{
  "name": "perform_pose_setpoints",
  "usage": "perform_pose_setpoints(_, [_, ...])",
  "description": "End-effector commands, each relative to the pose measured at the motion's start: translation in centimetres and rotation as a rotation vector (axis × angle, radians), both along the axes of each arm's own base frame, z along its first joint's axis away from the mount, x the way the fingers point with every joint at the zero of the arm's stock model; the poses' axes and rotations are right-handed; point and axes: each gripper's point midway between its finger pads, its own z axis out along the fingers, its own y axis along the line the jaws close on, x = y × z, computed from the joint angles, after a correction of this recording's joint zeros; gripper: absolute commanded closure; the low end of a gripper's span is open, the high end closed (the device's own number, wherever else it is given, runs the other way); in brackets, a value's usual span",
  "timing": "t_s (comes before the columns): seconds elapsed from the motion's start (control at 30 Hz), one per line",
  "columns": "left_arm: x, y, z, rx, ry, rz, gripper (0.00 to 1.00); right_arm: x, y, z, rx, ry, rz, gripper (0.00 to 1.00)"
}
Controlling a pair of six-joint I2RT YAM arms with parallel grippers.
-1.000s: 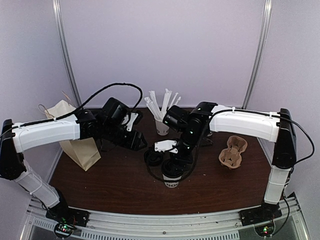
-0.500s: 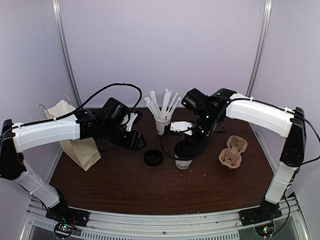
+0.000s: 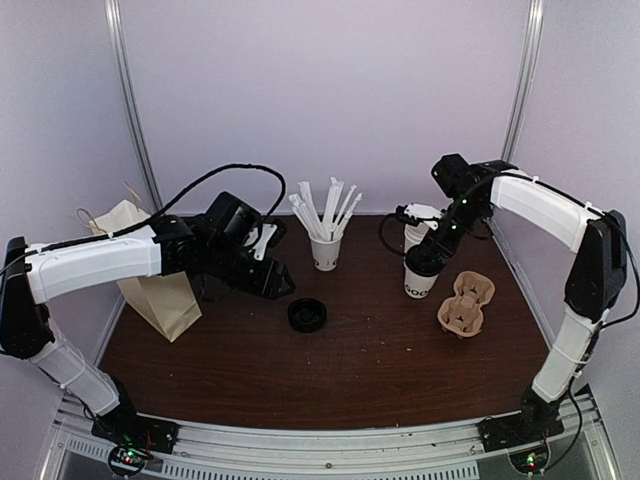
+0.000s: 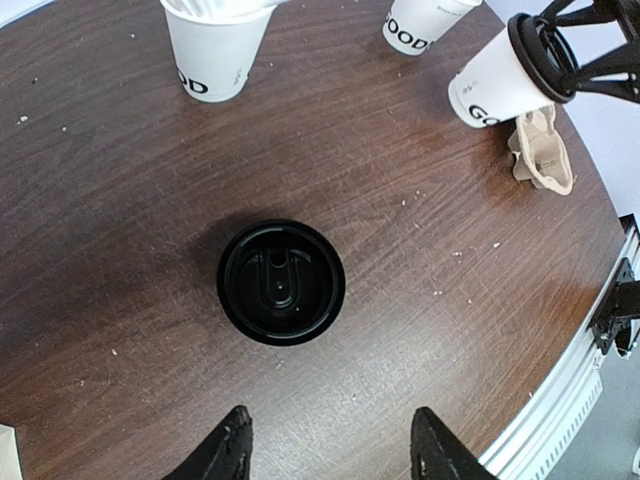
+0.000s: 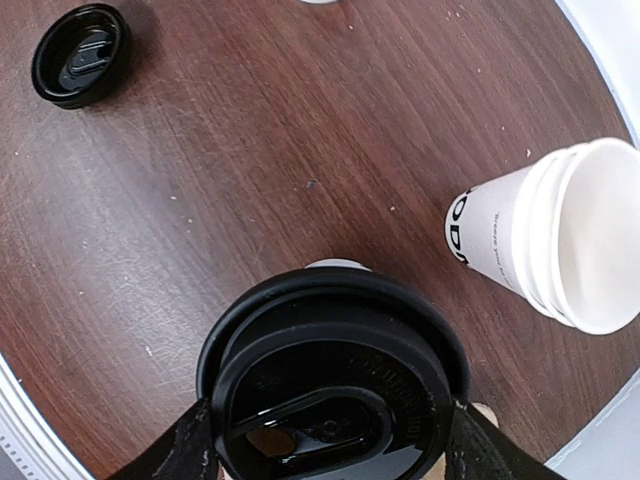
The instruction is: Pack the takeout coffee
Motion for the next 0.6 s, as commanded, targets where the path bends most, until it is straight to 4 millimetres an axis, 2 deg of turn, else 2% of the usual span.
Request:
perform_pose_setpoints(0.0, [0.7, -0.7, 1.1, -0.032, -0.015, -0.011, 0.45, 1.2, -0.1, -1.1, 0.020, 0.022, -0.028, 0.27])
perform_pose_setpoints(0.2, [0.7, -0.5, 1.3, -0.026, -0.021, -0.006, 0.45, 1.8, 0.0, -2.4, 0.032, 0.054, -0.049, 0.27])
perform_pose_setpoints(0.47, [0.7, -0.6, 0.8, -0.021, -0.011, -0.011, 0.45, 2.1, -0.2, -2.6, 0.040, 0.061, -0.061, 0.27])
perform_pose_setpoints(0.57, [0.6, -1.3, -0.2, -0.016, 0.012, -0.039, 0.45, 2.1, -0.3, -2.6, 0.040, 0.061, -0.064, 0.22])
